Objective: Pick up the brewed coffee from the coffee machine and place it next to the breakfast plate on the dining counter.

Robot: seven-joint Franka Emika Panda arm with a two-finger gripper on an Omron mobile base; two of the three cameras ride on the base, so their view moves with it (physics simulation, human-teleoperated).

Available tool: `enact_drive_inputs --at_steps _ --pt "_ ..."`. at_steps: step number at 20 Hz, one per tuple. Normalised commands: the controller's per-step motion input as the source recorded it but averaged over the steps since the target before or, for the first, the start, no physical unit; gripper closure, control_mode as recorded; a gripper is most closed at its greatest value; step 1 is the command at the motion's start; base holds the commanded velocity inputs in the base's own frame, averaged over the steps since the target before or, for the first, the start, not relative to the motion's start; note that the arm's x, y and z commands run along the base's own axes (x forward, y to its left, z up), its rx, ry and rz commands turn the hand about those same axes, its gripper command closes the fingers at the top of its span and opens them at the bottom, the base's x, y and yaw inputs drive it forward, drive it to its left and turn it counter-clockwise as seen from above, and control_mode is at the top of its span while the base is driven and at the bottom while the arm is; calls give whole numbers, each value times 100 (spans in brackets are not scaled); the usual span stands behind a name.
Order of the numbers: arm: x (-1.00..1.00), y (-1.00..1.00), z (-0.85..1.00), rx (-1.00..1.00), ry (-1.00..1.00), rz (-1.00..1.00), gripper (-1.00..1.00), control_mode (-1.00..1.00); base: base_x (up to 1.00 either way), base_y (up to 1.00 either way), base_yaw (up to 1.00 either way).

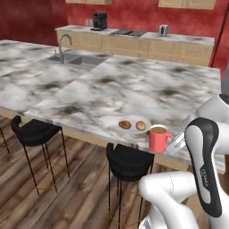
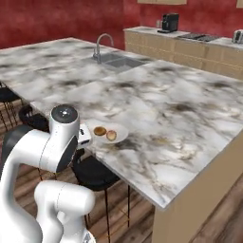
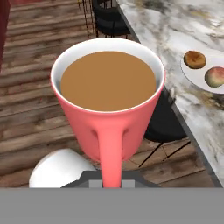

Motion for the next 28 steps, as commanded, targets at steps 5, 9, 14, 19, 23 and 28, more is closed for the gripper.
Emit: enact_drive_inputs --at_steps 5,9,14,19,23,28 --pt "0 0 0 0 0 0 100 100 49 51 -60" --pt "0 0 0 0 0 0 100 100 31 45 -57" --pt "0 0 0 0 0 0 100 100 18 48 -53" --pt "0 0 0 0 0 0 100 100 21 42 -43" --pt "0 0 0 0 0 0 100 100 21 35 -29" --pt "40 2 -23 0 -4 -2 100 -100 6 4 -2"
